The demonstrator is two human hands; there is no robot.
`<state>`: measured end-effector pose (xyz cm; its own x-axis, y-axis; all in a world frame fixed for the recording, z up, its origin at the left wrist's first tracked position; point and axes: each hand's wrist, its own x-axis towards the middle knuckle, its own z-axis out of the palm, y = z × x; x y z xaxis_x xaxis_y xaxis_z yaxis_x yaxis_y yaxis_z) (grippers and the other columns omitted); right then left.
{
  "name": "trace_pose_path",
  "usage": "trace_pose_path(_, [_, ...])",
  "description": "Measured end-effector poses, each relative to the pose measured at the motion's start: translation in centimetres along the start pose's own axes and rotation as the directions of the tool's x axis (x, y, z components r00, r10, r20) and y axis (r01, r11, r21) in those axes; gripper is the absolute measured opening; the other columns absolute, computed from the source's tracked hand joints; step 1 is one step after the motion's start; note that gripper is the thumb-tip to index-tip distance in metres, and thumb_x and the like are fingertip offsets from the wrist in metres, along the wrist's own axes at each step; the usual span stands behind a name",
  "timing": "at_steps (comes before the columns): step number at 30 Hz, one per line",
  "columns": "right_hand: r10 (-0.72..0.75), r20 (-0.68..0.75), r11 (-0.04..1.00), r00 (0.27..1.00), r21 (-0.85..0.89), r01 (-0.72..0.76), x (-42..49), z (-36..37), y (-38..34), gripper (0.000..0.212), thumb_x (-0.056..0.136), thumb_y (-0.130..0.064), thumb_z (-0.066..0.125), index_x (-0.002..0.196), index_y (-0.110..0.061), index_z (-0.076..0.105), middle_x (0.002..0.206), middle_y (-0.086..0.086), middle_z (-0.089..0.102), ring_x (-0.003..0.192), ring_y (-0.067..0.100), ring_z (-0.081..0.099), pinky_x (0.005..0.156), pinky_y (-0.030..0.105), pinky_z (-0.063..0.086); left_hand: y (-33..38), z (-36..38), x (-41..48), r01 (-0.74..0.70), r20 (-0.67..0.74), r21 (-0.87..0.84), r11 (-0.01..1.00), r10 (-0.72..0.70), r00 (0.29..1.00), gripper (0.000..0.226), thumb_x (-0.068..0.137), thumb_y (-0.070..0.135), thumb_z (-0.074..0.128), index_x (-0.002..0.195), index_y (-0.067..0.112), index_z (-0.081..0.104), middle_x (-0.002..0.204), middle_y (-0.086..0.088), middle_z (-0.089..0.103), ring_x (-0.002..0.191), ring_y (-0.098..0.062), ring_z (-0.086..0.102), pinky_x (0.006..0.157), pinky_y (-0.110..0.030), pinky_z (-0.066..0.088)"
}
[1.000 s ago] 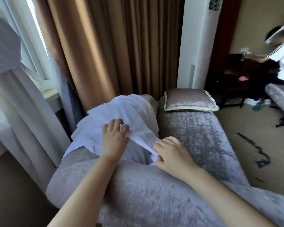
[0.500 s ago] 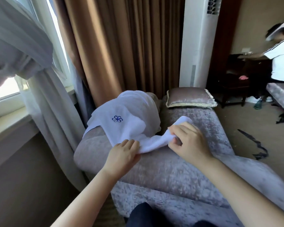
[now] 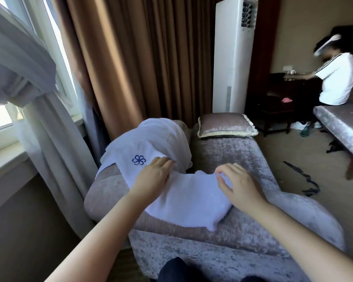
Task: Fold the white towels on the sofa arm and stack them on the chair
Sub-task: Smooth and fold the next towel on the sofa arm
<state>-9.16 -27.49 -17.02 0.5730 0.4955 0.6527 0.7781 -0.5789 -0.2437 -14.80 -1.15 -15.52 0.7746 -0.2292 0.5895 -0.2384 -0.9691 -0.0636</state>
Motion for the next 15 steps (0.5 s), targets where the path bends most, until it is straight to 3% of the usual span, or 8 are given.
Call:
trace_pose_path(2, [0.209,0.215,0.971,0.954,-0.159,-0.177,1.6,0.0,1.0,0.027,0.098,-0.033,0.046,0.121,-0.021,0.055,0.116,-0.007,0.06,0.111,0.019,0.052,0.092,0.033,0.038,-0.3,0.8,2.6,0.013,0.141,0.044,0.999,-0.02,0.99,0.041,0.097,0.007,0.045,0.136,0.015,0.053,0.136,-0.002,0.055,0.128,-0.025,0.047,0.102,-0.039,0.043])
trace_pose_path(4, [0.327,0.421,0.926,0.846,-0.319,-0.2,2.5,-0.2,1.7,0.035,0.098,-0.047,0.044,0.124,-0.024,0.052,0.116,-0.004,0.061,0.109,0.02,0.053,0.096,0.035,0.034,-0.5,1.6,4.6,-0.065,0.312,0.17,0.983,0.009,0.95,0.043,0.1,0.011,0.038,0.141,0.021,0.047,0.146,0.003,0.047,0.14,-0.018,0.034,0.117,-0.036,0.019])
trace_pose_path(5, [0.339,0.467,0.925,0.816,-0.324,-0.199,2.6,-0.3,2.0,0.035,0.097,-0.051,0.045,0.118,-0.025,0.055,0.109,-0.003,0.062,0.103,0.02,0.054,0.094,0.034,0.034,-0.7,1.9,5.2,-0.118,0.372,0.229,0.966,0.025,0.928,0.039,0.101,0.015,0.037,0.137,0.022,0.051,0.142,0.003,0.05,0.138,-0.017,0.036,0.118,-0.037,0.015])
trace_pose_path(8, [0.32,0.501,0.947,0.804,-0.19,-0.258,3.1,-1.3,2.3,0.019,0.094,-0.045,0.054,0.092,-0.026,0.057,0.09,-0.005,0.06,0.088,0.02,0.054,0.071,0.026,0.033,-1.5,2.0,6.4,-0.164,0.421,0.306,0.938,0.021,0.907,0.027,0.1,0.027,0.04,0.117,0.022,0.061,0.118,0.002,0.061,0.116,-0.02,0.052,0.101,-0.034,0.03])
trace_pose_path(11, [0.363,0.382,0.925,0.85,-0.259,-0.278,5.2,-3.3,3.0,0.015,0.096,-0.037,0.055,0.089,-0.024,0.053,0.09,-0.002,0.057,0.094,0.025,0.055,0.072,0.031,0.032,-2.6,1.0,7.9,-0.064,0.389,0.246,0.967,-0.038,0.921,0.023,0.097,0.029,0.046,0.111,0.018,0.061,0.111,-0.002,0.06,0.102,-0.024,0.057,0.089,-0.033,0.04])
trace_pose_path(13, [0.382,0.195,0.9,0.904,-0.301,-0.315,6.8,-4.9,3.9,0.014,0.095,-0.034,0.056,0.098,-0.02,0.059,0.102,0.004,0.061,0.1,0.028,0.057,0.079,0.033,0.038,-3.2,-0.2,9.1,0.073,0.326,0.142,0.987,-0.117,0.938,0.022,0.097,0.028,0.052,0.113,0.016,0.061,0.114,-0.002,0.06,0.099,-0.027,0.058,0.086,-0.037,0.045])
trace_pose_path(15, [0.328,-0.006,0.904,0.945,-0.288,-0.316,7.8,-6.4,4.4,0.016,0.093,-0.028,0.059,0.099,-0.014,0.063,0.099,0.008,0.063,0.096,0.031,0.059,0.08,0.037,0.039,-3.1,-1.6,9.9,0.118,0.188,0.064,0.991,-0.128,0.974,0.02,0.097,0.024,0.053,0.11,0.013,0.065,0.109,-0.004,0.061,0.097,-0.029,0.06,0.083,-0.039,0.045])
